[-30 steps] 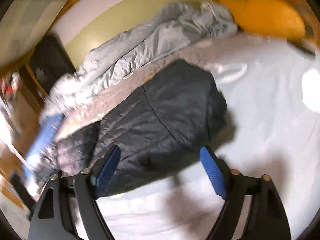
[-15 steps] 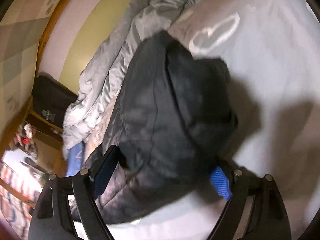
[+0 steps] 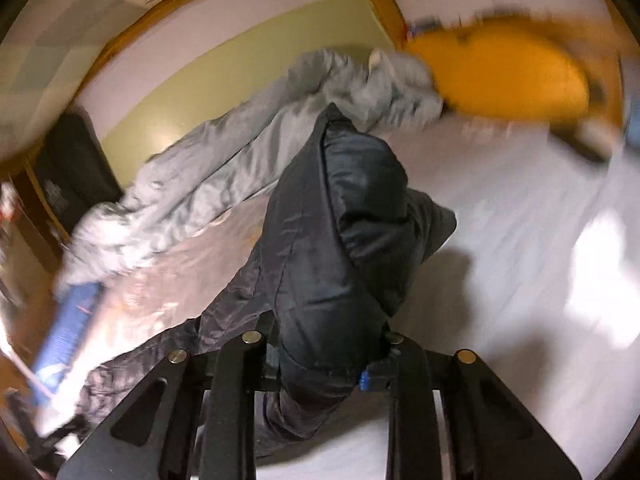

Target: Fold large clothes

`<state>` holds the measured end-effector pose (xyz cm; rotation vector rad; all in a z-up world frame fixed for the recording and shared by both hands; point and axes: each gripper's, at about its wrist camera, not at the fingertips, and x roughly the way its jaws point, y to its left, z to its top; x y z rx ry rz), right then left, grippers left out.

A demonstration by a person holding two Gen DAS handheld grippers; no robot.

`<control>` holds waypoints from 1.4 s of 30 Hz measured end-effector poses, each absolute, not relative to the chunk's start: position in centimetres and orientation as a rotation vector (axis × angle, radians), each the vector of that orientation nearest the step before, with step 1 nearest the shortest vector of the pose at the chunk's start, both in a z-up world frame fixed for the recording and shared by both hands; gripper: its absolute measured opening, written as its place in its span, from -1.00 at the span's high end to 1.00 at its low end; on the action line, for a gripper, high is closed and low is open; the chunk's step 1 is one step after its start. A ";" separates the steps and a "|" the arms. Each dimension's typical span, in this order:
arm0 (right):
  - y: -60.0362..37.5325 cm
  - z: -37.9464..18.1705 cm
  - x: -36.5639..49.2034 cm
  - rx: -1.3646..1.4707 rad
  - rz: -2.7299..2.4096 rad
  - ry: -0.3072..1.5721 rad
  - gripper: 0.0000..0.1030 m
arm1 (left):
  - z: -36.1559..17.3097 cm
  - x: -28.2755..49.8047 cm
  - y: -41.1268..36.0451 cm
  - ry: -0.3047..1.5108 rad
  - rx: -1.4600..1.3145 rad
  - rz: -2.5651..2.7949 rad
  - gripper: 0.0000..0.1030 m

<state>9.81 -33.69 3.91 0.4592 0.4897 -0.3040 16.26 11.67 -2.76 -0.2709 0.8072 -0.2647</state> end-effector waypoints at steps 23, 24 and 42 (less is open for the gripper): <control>-7.8 4.7 11.5 -0.004 0.134 0.474 0.29 | -5.3 17.6 8.6 0.831 -0.298 -0.396 0.58; -7.5 3.9 11.8 0.019 0.151 0.498 0.28 | -5.3 17.5 8.6 0.829 -0.289 -0.395 0.58; -16.1 4.6 9.7 0.357 -0.056 0.399 -0.94 | -5.1 16.8 7.2 0.780 -0.160 -0.344 0.58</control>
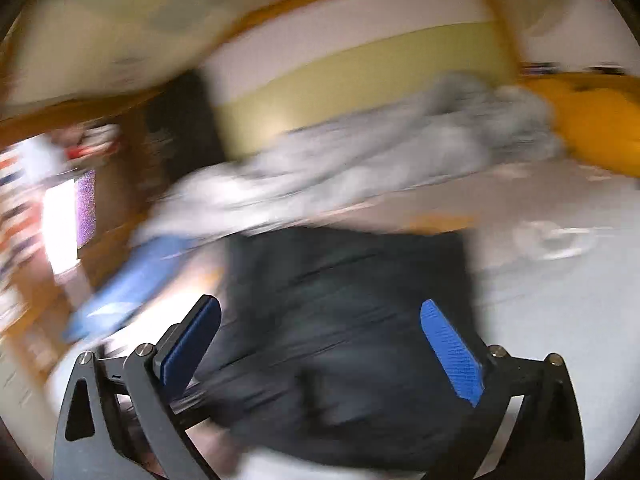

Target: Fold large clothes

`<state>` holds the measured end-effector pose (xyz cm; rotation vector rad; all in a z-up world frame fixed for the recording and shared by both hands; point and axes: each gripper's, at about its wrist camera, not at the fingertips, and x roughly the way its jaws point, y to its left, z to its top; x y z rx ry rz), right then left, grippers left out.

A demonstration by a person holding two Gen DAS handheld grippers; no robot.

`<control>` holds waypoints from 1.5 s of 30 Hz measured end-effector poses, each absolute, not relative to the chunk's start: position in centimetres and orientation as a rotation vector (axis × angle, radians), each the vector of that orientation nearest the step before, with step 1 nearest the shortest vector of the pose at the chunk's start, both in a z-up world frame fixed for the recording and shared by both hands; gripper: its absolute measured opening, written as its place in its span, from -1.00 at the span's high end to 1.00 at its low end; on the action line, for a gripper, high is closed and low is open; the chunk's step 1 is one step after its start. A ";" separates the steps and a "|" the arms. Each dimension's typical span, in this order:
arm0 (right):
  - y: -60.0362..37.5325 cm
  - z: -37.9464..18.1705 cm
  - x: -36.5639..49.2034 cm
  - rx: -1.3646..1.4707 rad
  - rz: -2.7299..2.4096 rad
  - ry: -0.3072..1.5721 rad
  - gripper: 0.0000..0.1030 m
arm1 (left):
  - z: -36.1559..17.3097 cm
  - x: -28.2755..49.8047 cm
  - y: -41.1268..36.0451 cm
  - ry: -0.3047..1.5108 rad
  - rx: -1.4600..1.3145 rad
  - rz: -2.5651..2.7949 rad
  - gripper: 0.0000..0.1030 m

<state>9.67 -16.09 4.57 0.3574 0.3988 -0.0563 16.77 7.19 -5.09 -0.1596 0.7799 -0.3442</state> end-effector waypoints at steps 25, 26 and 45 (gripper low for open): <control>-10.9 -1.1 16.4 0.067 0.252 0.812 -0.82 | -2.7 15.3 9.1 0.636 -0.139 -0.250 0.08; -10.4 -1.2 16.0 0.043 0.265 0.817 -0.82 | -1.9 14.8 9.7 0.586 -0.145 -0.239 -0.07; -10.8 -1.0 11.1 0.028 0.299 0.710 -0.80 | -0.3 16.4 6.7 0.464 -0.062 -0.139 -0.62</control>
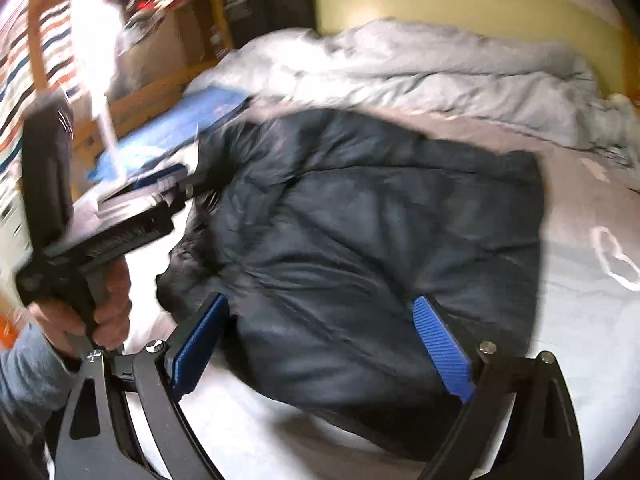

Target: Fold large clothes

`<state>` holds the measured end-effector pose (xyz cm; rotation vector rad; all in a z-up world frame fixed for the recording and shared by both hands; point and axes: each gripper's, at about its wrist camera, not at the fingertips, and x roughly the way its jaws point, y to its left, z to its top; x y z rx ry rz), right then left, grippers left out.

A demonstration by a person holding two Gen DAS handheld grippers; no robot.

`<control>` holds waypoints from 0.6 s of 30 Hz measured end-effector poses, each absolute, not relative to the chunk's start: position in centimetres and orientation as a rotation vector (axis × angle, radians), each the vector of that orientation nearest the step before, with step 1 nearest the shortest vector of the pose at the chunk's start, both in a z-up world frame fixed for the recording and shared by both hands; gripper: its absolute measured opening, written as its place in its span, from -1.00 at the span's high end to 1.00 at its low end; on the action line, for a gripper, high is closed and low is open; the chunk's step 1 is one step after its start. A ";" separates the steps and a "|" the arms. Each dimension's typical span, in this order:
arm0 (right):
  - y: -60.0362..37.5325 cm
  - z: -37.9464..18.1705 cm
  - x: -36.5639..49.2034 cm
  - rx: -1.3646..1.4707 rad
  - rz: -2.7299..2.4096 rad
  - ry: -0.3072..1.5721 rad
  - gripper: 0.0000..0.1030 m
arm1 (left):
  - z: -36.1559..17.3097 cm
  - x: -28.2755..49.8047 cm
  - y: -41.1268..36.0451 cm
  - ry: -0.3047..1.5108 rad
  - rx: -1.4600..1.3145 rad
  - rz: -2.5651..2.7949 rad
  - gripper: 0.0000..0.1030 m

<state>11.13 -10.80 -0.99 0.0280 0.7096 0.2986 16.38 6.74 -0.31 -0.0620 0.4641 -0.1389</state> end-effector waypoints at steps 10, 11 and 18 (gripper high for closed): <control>-19.8 -2.2 12.2 0.336 0.030 0.640 -0.88 | -4.4 18.3 7.6 0.571 -0.047 -0.006 -0.62; -20.1 -2.6 12.4 0.335 0.024 0.650 -0.88 | -4.7 18.3 7.5 0.577 -0.033 0.006 -0.63; -21.5 -3.8 13.3 0.360 0.058 0.657 -0.92 | -6.1 18.7 7.3 0.618 0.031 0.041 -0.66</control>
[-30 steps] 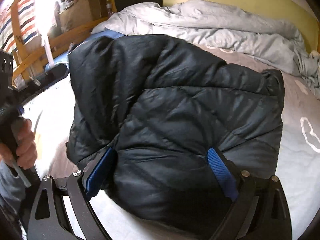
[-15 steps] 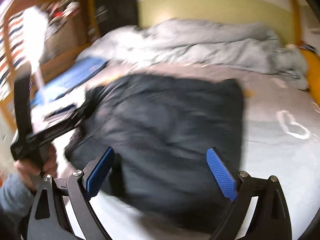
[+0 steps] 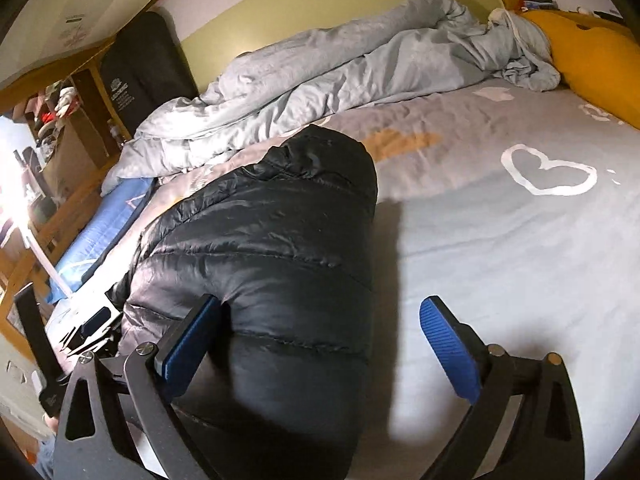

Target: Fold large clothes

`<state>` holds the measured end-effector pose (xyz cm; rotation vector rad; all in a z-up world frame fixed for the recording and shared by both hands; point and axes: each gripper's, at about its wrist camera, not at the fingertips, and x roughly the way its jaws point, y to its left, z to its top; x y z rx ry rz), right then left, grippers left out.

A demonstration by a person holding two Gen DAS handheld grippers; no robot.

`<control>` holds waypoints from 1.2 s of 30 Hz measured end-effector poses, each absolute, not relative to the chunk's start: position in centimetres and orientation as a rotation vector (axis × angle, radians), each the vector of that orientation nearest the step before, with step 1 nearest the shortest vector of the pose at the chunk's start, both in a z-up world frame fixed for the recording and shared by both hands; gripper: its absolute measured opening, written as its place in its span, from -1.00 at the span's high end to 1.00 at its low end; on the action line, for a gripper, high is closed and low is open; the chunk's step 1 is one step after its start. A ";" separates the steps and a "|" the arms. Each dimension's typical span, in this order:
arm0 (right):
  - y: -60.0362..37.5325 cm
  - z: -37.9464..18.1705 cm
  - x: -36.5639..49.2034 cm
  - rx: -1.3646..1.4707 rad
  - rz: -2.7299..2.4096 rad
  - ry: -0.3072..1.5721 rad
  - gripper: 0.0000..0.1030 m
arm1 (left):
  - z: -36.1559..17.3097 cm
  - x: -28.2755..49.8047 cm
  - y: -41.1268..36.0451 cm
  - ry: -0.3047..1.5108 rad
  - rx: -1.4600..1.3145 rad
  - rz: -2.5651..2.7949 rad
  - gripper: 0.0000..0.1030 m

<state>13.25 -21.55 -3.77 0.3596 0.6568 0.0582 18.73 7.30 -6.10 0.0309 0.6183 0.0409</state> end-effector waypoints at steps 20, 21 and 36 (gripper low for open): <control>-21.6 -8.5 16.7 0.357 0.124 0.776 -0.97 | -8.3 20.5 7.9 0.709 0.007 0.030 -0.68; -21.7 -8.4 16.7 0.357 0.124 0.778 -0.97 | -8.3 20.5 7.9 0.708 0.007 0.030 -0.68; -21.9 -7.5 15.7 0.413 0.232 0.708 -0.57 | -4.0 17.3 6.8 0.597 -0.099 -0.249 -0.90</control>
